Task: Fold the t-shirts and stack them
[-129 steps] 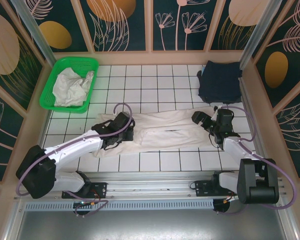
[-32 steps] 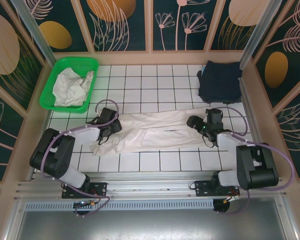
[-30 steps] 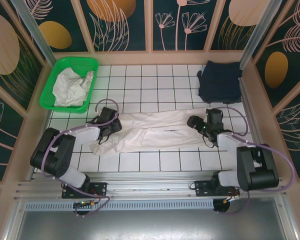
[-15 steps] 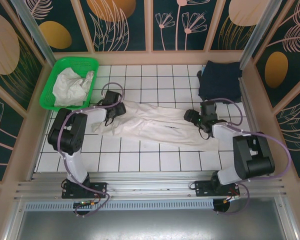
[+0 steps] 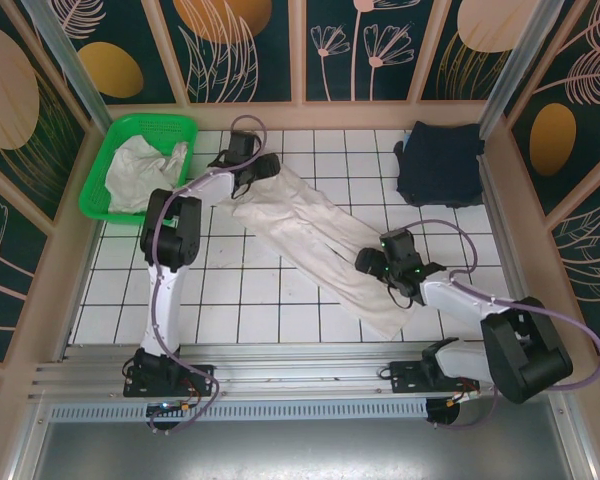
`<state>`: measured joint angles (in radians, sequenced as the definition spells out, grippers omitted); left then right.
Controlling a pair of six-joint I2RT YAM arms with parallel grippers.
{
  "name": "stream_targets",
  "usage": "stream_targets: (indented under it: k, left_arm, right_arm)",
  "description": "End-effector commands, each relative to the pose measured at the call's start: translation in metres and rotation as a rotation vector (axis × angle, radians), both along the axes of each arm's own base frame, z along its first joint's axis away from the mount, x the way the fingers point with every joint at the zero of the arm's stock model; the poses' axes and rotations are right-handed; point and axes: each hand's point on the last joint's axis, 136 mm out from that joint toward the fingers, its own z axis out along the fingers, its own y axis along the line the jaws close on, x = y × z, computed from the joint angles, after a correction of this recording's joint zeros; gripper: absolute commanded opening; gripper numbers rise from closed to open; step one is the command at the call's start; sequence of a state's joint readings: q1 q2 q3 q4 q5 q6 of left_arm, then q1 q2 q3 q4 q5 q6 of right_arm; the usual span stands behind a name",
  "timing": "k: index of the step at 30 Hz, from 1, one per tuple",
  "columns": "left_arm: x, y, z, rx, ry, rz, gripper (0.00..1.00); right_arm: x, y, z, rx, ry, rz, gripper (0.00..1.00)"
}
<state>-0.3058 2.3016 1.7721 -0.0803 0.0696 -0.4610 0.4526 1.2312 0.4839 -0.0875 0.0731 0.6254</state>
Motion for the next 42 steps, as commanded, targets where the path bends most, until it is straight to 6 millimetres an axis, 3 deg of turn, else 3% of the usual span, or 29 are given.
stream_targets:
  k: [1,4,7,10,18,20,25,31,34,37,39,42]
  left_arm:
    - [-0.016,0.010,0.071,-0.004,-0.117,-0.012,0.81]
    - [-0.044,0.005,0.072,-0.091,-0.141,-0.049,0.71]
    - [-0.069,-0.011,0.050,-0.149,-0.105,-0.089,0.66]
    - [-0.077,-0.026,0.021,-0.167,-0.047,-0.107,0.58]
    - [-0.042,-0.050,-0.049,-0.218,0.059,-0.101,0.41]
    - [-0.039,-0.061,-0.068,-0.237,0.094,-0.125,0.39]
    - [-0.027,-0.078,-0.094,-0.301,0.122,-0.155,0.39]
    - [0.000,-0.111,-0.072,-0.412,0.097,-0.249,0.40]
    - [0.022,-0.128,-0.045,-0.470,0.032,-0.283,0.39]
    - [0.039,-0.151,-0.017,-0.531,-0.046,-0.347,0.37]
    - [0.041,-0.163,0.003,-0.563,-0.080,-0.389,0.37]
    - [0.038,-0.162,0.037,-0.530,-0.123,-0.420,0.42]
  right_arm:
    - [0.013,-0.008,0.009,-0.077,-0.025,-0.013,0.83]
    - [0.019,-0.004,-0.002,-0.089,0.000,0.002,0.83]
    - [0.020,0.004,-0.013,-0.063,0.019,0.012,0.83]
    - [0.016,0.018,-0.023,-0.016,0.036,0.045,0.82]
    - [-0.009,0.039,-0.034,-0.068,0.091,0.057,0.82]
    - [-0.015,0.046,-0.030,-0.059,0.080,0.057,0.82]
    - [-0.024,0.061,-0.023,-0.083,0.098,0.076,0.82]
    - [-0.039,0.085,0.004,-0.162,0.118,0.098,0.83]
    - [-0.045,0.117,0.012,-0.072,0.089,0.114,0.82]
    - [-0.051,0.150,0.008,-0.016,0.090,0.146,0.82]
    - [-0.052,0.151,0.003,-0.079,0.105,0.125,0.82]
    - [-0.049,0.147,0.011,-0.150,0.094,0.102,0.83]
